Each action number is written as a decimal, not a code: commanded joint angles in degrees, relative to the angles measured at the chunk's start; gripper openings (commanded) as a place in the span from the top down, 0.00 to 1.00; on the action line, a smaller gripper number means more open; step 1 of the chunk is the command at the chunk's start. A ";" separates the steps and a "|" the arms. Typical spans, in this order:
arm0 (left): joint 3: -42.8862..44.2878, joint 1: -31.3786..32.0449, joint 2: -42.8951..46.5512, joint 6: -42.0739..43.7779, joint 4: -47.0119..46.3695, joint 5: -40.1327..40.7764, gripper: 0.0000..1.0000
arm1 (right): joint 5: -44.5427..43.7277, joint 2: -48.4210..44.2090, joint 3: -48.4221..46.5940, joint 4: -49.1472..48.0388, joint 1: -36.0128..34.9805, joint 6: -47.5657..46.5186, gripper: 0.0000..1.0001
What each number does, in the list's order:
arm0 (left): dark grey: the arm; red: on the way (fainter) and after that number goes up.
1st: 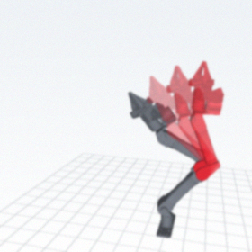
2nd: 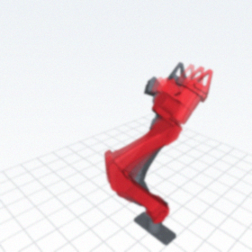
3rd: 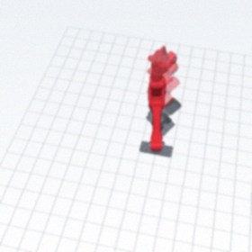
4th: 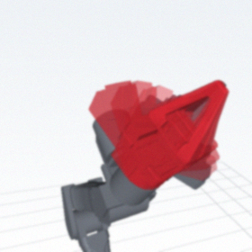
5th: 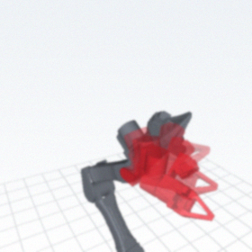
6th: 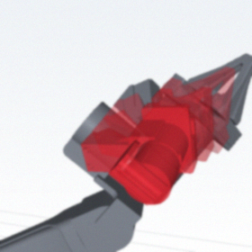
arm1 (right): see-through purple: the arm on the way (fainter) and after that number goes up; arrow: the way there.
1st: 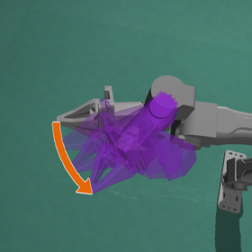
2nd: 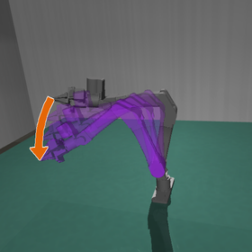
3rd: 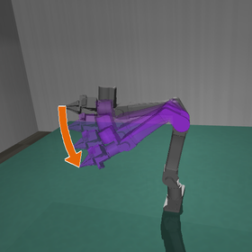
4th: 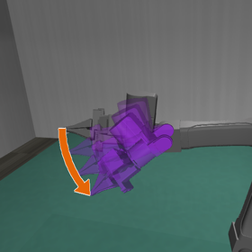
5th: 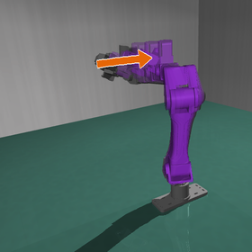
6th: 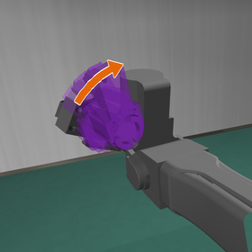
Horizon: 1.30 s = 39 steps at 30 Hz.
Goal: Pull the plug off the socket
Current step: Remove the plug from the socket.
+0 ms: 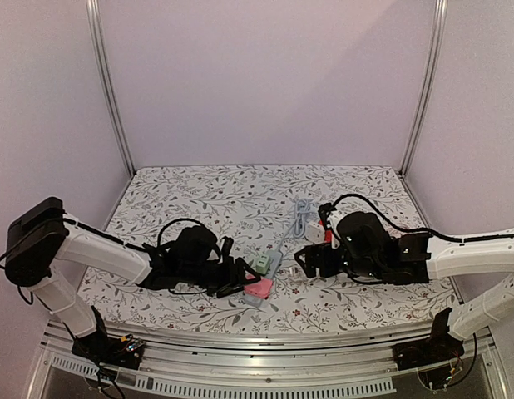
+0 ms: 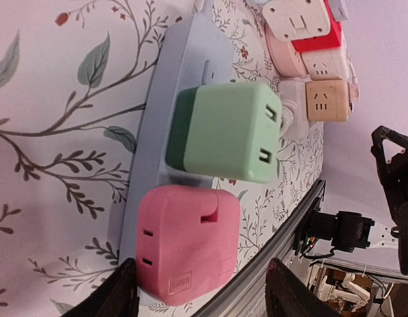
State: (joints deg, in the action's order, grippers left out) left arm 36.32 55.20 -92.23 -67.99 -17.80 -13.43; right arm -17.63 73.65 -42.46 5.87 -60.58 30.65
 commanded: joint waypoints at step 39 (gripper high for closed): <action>-0.90 1.63 3.14 -0.92 0.93 0.11 0.24 | 8.68 13.02 -3.49 -9.62 -4.60 -8.71 0.28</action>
State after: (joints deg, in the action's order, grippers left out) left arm 34.76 55.90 -86.26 -68.82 -15.07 -11.60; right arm -8.23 86.28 -46.44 -2.11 -64.86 20.53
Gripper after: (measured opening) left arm 0.762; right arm 0.718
